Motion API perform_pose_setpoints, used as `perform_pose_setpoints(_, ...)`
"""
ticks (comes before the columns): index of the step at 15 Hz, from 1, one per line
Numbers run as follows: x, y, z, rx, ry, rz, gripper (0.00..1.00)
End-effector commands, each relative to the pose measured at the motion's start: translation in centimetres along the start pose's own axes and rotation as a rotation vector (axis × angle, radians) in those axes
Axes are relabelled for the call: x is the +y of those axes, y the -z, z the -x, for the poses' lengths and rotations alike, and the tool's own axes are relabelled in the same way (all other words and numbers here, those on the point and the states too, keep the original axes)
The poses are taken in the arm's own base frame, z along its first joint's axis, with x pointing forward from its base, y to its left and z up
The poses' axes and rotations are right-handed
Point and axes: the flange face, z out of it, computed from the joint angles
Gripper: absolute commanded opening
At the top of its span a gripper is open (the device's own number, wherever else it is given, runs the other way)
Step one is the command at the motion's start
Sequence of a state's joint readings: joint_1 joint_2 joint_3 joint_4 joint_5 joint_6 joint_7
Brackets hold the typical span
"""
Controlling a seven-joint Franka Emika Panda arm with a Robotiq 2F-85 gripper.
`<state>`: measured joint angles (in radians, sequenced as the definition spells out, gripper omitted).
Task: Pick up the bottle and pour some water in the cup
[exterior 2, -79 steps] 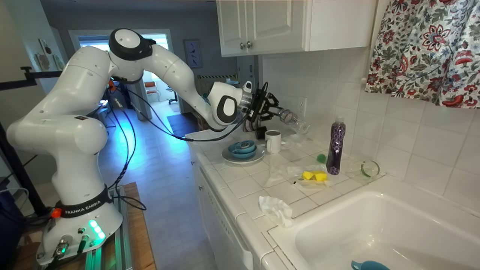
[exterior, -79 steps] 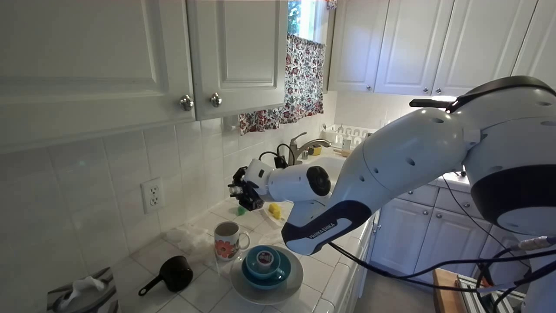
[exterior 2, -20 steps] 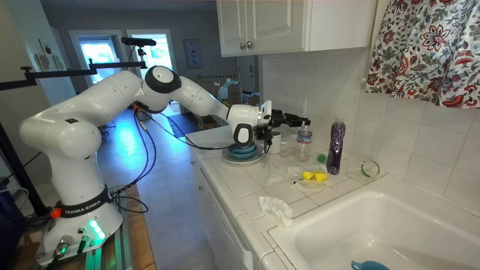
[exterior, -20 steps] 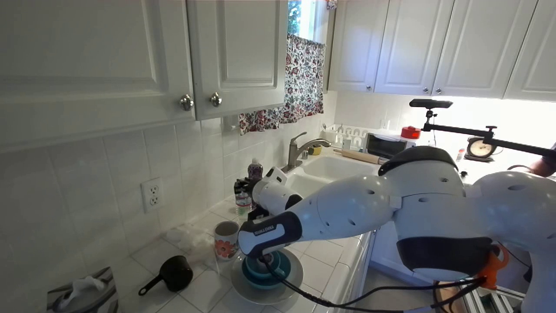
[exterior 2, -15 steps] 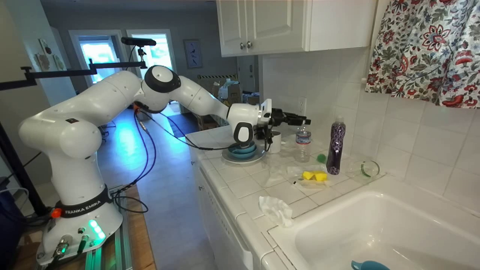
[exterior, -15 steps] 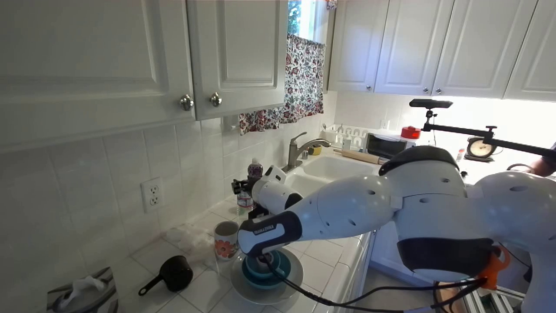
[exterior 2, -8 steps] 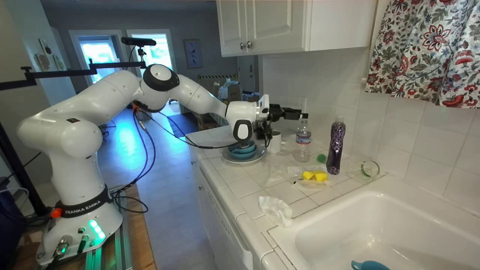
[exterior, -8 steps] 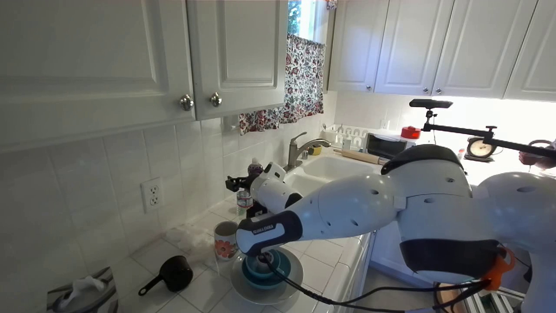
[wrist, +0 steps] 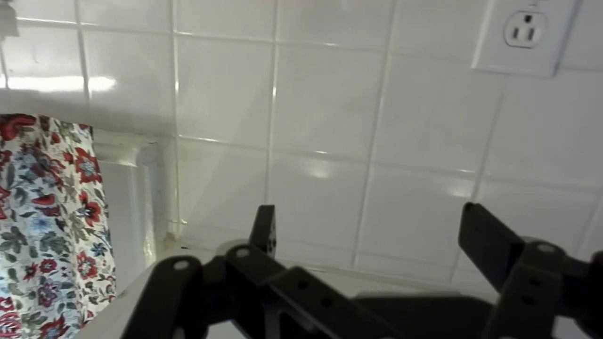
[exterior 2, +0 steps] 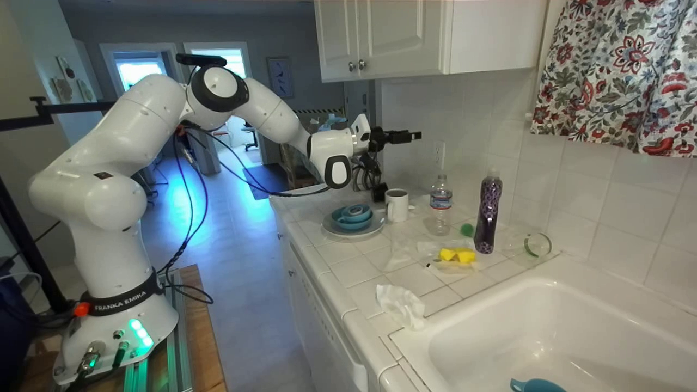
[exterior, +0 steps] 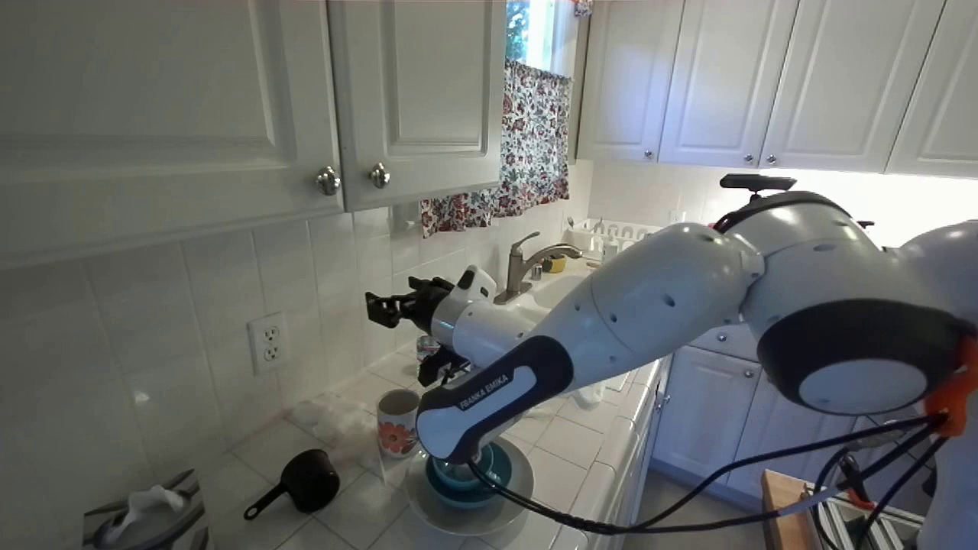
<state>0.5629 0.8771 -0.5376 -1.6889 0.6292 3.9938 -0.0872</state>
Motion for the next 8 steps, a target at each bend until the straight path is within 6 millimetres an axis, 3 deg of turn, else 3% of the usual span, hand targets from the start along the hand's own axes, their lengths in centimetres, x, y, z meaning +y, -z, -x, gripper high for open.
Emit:
perform_pose_setpoints(1,-0.3,4.0,-2.6,-0.035,-0.014,-0.113,1.00)
perform_pose_setpoints(2,-0.3,4.1,-2.6,-0.059,-0.016,-0.126,1.00)
perform_pose_setpoints(3,-0.9,2.2,-1.6,-0.020,-0.027,-0.082,1.00)
perform_pose_setpoints(8,-0.7,2.2,-1.6,-0.039,-0.033,-0.086,1.00)
